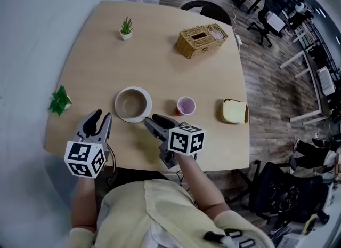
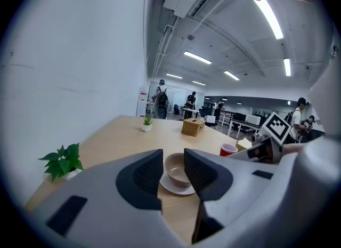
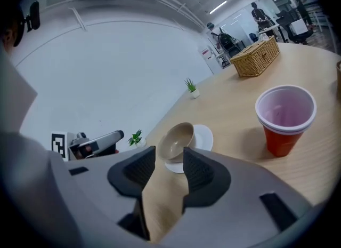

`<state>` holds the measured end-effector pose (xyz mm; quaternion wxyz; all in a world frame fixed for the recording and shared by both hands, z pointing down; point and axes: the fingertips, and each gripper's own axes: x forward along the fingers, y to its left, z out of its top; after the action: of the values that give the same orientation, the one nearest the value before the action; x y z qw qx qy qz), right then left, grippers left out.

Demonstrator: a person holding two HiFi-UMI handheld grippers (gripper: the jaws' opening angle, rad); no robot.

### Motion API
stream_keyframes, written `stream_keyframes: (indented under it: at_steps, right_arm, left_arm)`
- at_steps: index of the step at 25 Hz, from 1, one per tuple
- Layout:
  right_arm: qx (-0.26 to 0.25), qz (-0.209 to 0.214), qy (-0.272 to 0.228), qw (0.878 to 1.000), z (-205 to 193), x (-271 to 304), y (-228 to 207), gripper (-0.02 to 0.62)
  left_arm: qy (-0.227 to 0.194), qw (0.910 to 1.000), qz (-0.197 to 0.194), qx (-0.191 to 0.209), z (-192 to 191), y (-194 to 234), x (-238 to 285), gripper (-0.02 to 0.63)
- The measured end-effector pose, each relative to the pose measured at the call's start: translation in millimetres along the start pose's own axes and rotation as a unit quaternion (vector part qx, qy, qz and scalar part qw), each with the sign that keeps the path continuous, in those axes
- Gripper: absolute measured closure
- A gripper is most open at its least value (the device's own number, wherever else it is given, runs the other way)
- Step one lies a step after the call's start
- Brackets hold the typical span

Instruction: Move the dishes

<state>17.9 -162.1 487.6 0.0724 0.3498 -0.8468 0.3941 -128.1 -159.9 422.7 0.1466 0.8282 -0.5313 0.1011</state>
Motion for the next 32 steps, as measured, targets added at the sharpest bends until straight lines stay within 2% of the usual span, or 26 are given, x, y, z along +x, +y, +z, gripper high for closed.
stream_keyframes:
  at_steps: [7,11,24,32]
  right_arm:
    - [0.016,-0.048,0.004,0.999,7,23,-15,0.420]
    - [0.042,-0.078,0.000,0.996,10,37,-25,0.420]
    - [0.093,-0.143,-0.004,0.985,9,67,-46,0.422]
    - [0.098,-0.187,0.001,0.977,8,71,-53,0.520]
  left_arm:
    - [0.006,0.9998,-0.006,-0.016,-20,-3,-9,0.477]
    - [0.007,0.9997,-0.011,-0.019,-28,-6,-11,0.479]
    - [0.010,0.9991,-0.036,-0.020,-39,-20,-6,0.479]
    - [0.009,0.9990,-0.035,-0.025,-39,-17,-3,0.478]
